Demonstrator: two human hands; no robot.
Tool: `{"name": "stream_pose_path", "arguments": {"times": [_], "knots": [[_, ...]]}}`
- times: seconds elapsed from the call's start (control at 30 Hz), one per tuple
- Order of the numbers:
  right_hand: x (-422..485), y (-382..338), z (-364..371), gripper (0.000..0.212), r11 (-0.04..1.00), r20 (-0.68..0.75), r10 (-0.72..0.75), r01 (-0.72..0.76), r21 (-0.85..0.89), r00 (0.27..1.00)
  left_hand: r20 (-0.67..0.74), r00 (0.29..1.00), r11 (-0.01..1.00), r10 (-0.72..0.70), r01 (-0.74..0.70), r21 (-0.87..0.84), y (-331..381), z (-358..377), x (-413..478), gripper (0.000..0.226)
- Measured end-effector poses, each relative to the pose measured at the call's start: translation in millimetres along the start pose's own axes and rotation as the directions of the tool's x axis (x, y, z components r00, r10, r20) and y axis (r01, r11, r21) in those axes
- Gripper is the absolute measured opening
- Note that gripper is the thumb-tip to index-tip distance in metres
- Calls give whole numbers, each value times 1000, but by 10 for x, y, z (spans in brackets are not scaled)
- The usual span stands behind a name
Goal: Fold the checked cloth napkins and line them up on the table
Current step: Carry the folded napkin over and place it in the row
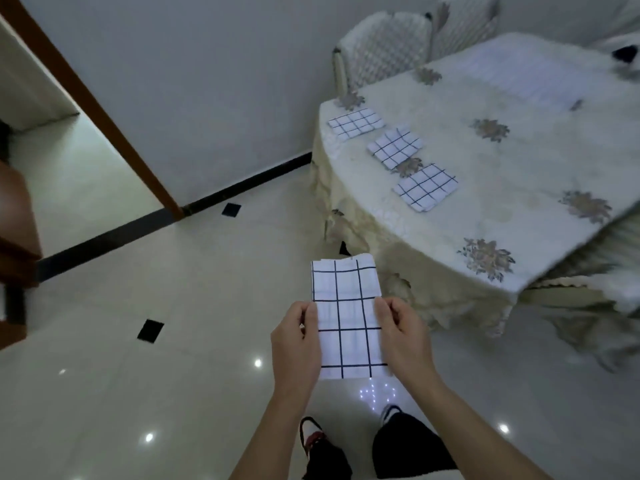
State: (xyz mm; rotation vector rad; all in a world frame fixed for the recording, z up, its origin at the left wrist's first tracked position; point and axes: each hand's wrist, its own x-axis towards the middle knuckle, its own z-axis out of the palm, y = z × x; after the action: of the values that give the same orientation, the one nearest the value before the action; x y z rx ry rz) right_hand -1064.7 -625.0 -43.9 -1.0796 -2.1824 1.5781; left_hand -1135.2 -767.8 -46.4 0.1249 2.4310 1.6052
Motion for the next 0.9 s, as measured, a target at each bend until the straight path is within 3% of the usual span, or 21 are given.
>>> {"name": "stream_pose_path", "arguments": {"times": [0.2, 0.43, 0.63, 0.9], "knots": [[261, 81, -355, 30, 997, -257, 73, -61, 54, 964, 241, 964, 993, 116, -117, -8, 255, 604, 476, 24], [784, 396, -714, 37, 982, -446, 176, -123, 145, 877, 448, 875, 978, 184, -207, 2, 564, 1436, 948, 21], [1551, 458, -1000, 37, 963, -504, 241, -139, 231, 830, 540, 825, 973, 163, -225, 50, 812, 2181, 1571, 18], [2250, 481, -1405, 30, 950, -560, 308, -225, 215, 769, 632, 772, 983, 70, -162, 89, 1167, 2962, 2102, 10]]}}
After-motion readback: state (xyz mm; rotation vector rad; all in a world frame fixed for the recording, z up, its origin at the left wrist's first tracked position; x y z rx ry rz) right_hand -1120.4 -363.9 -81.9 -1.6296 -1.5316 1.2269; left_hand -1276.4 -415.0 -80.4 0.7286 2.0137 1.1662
